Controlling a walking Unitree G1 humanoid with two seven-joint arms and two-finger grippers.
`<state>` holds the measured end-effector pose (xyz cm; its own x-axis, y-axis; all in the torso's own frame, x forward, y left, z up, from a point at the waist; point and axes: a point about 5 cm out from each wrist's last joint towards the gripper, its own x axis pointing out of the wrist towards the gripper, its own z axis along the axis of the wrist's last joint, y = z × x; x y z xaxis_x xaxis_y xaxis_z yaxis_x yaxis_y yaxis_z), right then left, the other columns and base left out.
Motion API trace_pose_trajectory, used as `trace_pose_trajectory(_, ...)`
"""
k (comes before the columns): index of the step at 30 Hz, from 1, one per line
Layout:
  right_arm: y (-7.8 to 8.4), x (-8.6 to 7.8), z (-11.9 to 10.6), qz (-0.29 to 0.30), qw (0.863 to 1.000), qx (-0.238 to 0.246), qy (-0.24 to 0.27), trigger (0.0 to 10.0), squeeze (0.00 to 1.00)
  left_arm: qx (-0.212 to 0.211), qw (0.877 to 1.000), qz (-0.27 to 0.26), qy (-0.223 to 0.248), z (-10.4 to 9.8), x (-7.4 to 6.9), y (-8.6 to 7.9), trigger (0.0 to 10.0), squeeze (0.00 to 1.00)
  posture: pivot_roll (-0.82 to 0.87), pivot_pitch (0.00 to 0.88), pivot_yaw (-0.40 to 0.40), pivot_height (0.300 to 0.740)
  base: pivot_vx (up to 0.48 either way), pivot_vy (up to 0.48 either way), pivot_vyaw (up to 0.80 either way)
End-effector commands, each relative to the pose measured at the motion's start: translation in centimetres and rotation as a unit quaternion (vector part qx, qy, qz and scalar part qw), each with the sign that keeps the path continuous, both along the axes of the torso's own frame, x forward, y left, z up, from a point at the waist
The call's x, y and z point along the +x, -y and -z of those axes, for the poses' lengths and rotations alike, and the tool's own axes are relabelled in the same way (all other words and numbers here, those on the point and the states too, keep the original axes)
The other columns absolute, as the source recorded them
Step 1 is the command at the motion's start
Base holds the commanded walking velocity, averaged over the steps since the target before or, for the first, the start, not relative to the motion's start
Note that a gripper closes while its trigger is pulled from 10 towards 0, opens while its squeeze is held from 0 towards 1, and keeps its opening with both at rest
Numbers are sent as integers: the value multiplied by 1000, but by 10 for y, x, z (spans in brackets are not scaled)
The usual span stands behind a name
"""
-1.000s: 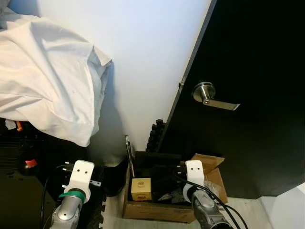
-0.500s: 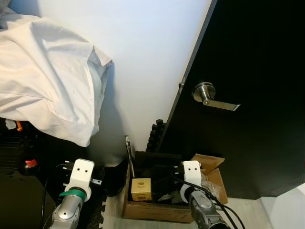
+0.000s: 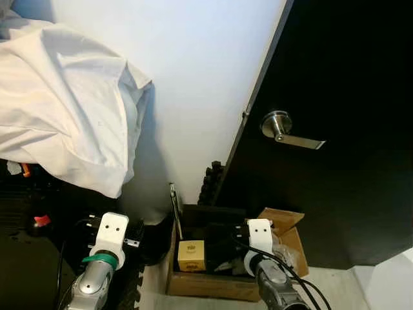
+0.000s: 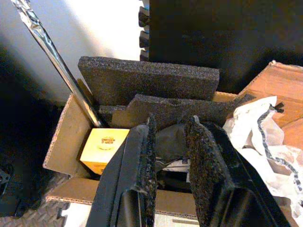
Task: Clean up the room
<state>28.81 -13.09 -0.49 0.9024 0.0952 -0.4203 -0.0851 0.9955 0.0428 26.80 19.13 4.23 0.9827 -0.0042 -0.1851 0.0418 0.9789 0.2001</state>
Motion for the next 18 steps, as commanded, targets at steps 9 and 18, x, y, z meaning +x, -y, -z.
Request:
trace_pose_trajectory(9,1,-3,4,1,1000,-4,-15,10000,0,-7,1000,-5,-9,6,-4,-3,10000,0,72,0,-62,740,-272,0,0)
trace_pose_trajectory(18,1,-3,4,1,1000,-4,-16,10000,0,-5,1000,-4,-8,5,-4,-3,10000,0,72,0,-57,740,-271,0,0)
